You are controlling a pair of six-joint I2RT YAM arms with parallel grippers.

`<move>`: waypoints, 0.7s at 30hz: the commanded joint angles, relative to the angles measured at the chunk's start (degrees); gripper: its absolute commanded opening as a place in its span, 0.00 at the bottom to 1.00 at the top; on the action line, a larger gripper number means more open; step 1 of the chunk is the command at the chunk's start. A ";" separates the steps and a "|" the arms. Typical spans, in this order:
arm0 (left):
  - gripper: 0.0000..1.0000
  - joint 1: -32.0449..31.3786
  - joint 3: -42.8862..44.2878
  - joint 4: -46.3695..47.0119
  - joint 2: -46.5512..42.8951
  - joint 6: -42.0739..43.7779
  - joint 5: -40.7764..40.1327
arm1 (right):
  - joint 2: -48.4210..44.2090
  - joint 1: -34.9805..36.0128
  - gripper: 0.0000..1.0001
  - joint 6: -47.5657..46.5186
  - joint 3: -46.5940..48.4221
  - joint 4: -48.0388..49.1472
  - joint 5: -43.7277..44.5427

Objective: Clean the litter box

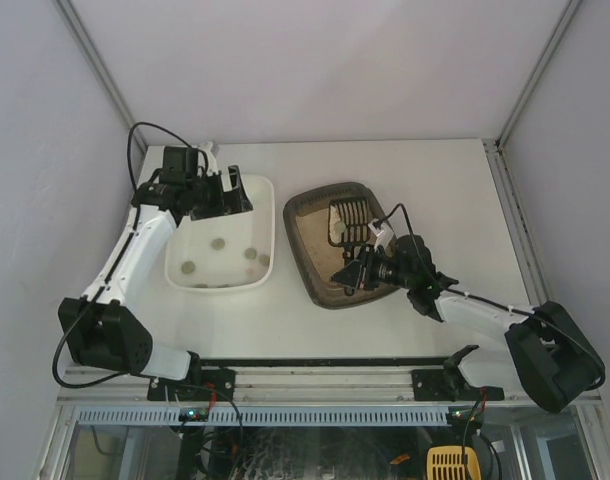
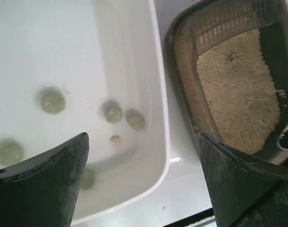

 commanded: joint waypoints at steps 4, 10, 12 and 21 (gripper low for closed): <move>1.00 0.73 3.37 -4.95 -6.25 8.64 -14.10 | -2.79 0.68 0.00 5.38 -12.03 17.30 4.97; 1.00 0.72 -2.16 -2.24 -10.30 11.51 -15.59 | -6.30 2.60 0.00 6.36 -14.52 19.11 3.80; 1.00 0.67 -3.74 -1.15 -10.94 11.58 -17.30 | -8.01 1.68 0.00 6.65 -15.04 17.90 5.71; 1.00 -0.49 -5.19 1.25 -12.60 12.86 -23.51 | -5.19 2.30 0.00 9.74 -14.14 18.72 2.93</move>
